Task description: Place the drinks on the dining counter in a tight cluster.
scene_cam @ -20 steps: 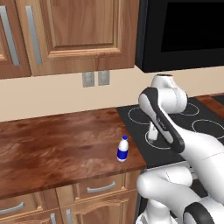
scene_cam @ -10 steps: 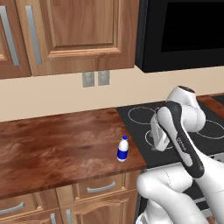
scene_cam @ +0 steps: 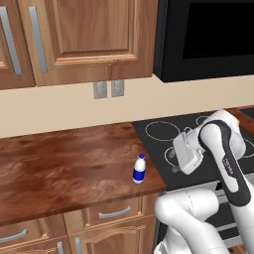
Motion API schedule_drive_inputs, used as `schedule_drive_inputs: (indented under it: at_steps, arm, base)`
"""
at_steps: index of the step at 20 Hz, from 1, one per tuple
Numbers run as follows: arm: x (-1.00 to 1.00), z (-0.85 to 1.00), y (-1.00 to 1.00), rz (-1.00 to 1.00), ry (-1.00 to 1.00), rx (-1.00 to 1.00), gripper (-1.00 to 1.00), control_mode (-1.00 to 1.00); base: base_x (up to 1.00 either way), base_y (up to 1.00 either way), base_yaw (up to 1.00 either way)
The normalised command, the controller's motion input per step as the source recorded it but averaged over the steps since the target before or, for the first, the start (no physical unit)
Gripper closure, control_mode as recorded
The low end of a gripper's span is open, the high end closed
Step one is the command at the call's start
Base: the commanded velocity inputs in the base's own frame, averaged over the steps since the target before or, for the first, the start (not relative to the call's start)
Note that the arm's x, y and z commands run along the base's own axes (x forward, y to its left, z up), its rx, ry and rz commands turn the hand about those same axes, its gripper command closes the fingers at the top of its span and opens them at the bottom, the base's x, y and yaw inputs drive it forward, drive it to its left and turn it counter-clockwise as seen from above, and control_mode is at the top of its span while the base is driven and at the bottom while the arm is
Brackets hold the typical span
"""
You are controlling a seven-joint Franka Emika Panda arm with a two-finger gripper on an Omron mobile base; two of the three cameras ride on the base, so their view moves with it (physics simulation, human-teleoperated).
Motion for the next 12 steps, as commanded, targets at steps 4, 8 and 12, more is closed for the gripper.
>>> schedule_drive_inputs:
  at_steps: [4,8,12]
  arm:
    - [0.06,0.00,-0.03,0.03,-0.01,0.29,-1.00,-1.00]
    - [0.07,-0.02,0.00,0.04,-0.01,0.25,-1.00,-1.00]
    - [0.02,-0.11,0.00,0.03,0.00,0.23,-1.00,-1.00]
  base:
    - [0.00,0.00,0.00]
    - [0.00,0.00,0.00]
    - [0.00,0.00,0.00]
